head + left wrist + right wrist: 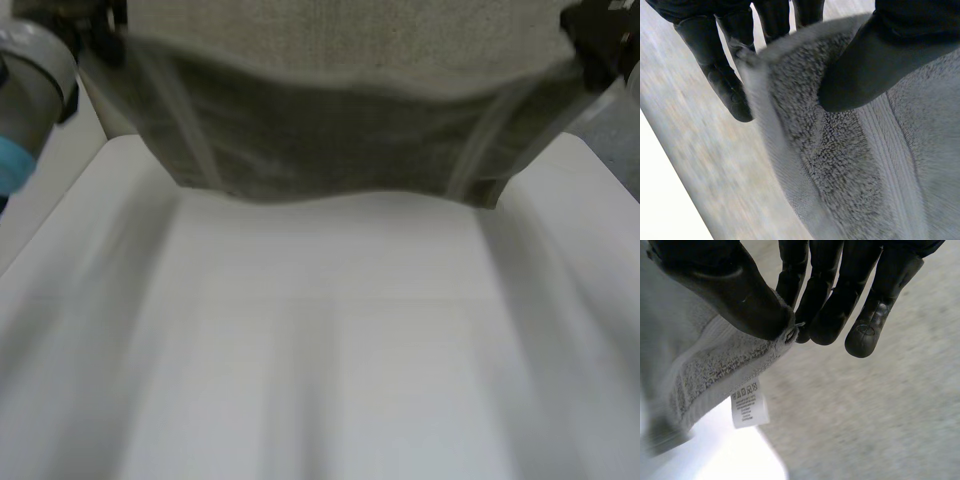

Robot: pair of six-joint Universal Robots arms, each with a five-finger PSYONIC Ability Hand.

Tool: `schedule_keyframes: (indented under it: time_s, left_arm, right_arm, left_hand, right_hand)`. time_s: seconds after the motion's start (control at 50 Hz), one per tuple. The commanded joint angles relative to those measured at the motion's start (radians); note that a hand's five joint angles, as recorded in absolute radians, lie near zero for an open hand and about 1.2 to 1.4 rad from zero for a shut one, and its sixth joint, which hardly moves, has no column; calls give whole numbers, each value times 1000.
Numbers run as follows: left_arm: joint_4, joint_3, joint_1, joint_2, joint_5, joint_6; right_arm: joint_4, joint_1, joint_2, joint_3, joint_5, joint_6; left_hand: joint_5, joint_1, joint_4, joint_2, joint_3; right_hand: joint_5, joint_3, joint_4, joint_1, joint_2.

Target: Fold the towel.

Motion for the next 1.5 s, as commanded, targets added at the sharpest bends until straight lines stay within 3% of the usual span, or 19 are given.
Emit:
schedule_keyframes:
  time_s: [0.02,0.12,0.22,0.38,0.5,0.72,0.84,0.92,1.04,1.08,1.1,1.14,1.16,1.18,1.22,1.26,1.3,1.42,1.5]
  left_arm:
    - [42,-329,25,89,54,9]
    - [177,-663,70,254,158,11]
    - [261,-847,122,388,212,22]
    - [285,-1003,160,532,263,65]
    - [289,-1015,162,525,273,88]
    - [288,-885,134,244,254,183]
    - [280,-734,65,60,184,215]
    - [257,-623,49,-47,120,218]
    - [216,-524,32,-134,103,230]
    - [188,-466,9,-184,100,255]
    - [188,-466,9,-184,100,255]
    - [165,-417,-10,-221,83,276]
    - [165,-417,-10,-221,83,276]
    - [159,-397,-16,-232,62,282]
    - [156,-378,-16,-241,28,284]
    - [153,-362,-17,-246,-6,284]
    - [153,-348,-21,-246,-61,282]
    - [153,-352,-24,-229,-89,275]
    - [153,-380,-21,-174,-87,269]
  right_arm:
    - [21,-10,-75,192,-20,-3]
    - [21,-24,-202,390,-73,-11]
    - [29,-79,-311,490,-125,-11]
    - [113,-165,-404,551,-213,-8]
    - [127,-171,-402,551,-244,-8]
    - [119,-153,-164,455,-234,-12]
    - [129,-133,73,291,-208,-5]
    - [126,-93,207,182,-143,-1]
    - [118,-62,302,91,-73,0]
    - [115,-47,366,29,-47,6]
    - [115,-47,366,28,-47,6]
    - [90,-23,412,-18,-15,11]
    - [90,-22,412,-18,-15,11]
    - [66,-13,423,-35,8,17]
    - [35,-7,426,-45,29,26]
    - [7,-6,426,-49,48,38]
    - [-31,-1,423,-47,57,64]
    - [-45,8,377,-18,54,114]
    - [-52,5,256,81,39,121]
  left_hand:
    - [-263,-35,-119,-111,-150]
    - [-263,-35,-119,-111,-150]
    - [-263,-35,-119,-111,-150]
    - [-263,-35,-119,-111,-150]
    - [-263,-35,-119,-111,-150]
    - [-263,-35,-119,-111,-150]
    - [-263,-35,-119,-111,-150]
    - [-263,-35,-119,-111,-150]
    - [-263,-35,-119,-111,-150]
    - [-537,-308,-392,-384,-424]
    - [-539,-310,-394,-386,-425]
    - [-1094,-865,-949,-941,-980]
    - [-1096,-868,-952,-944,-983]
    - [-1152,-923,-1007,-999,-1039]
    - [-1167,-938,-1023,-1015,-1054]
    - [-1243,-1015,-1099,-1091,-1130]
    - [-1483,-1255,-1339,-1331,-1370]
    - [-1484,-1256,-1340,-1332,-1371]
    - [-1481,-1253,-1337,-1329,-1368]
  right_hand:
    - [57,57,60,75,73]
    - [57,57,60,75,73]
    - [57,57,60,75,73]
    - [57,57,60,75,73]
    - [57,57,60,75,73]
    - [57,57,60,75,73]
    - [57,57,60,75,73]
    - [57,57,60,75,73]
    - [57,57,60,75,73]
    - [-55,-55,-52,-38,-40]
    - [-56,-56,-53,-39,-41]
    - [-754,-754,-751,-737,-739]
    - [-758,-758,-755,-740,-742]
    - [-1031,-1031,-1028,-1014,-1016]
    - [-1164,-1164,-1162,-1147,-1149]
    - [-1164,-1164,-1162,-1147,-1149]
    - [-1164,-1164,-1162,-1147,-1149]
    - [-1164,-1164,-1162,-1147,-1149]
    - [-1164,-1164,-1162,-1147,-1149]
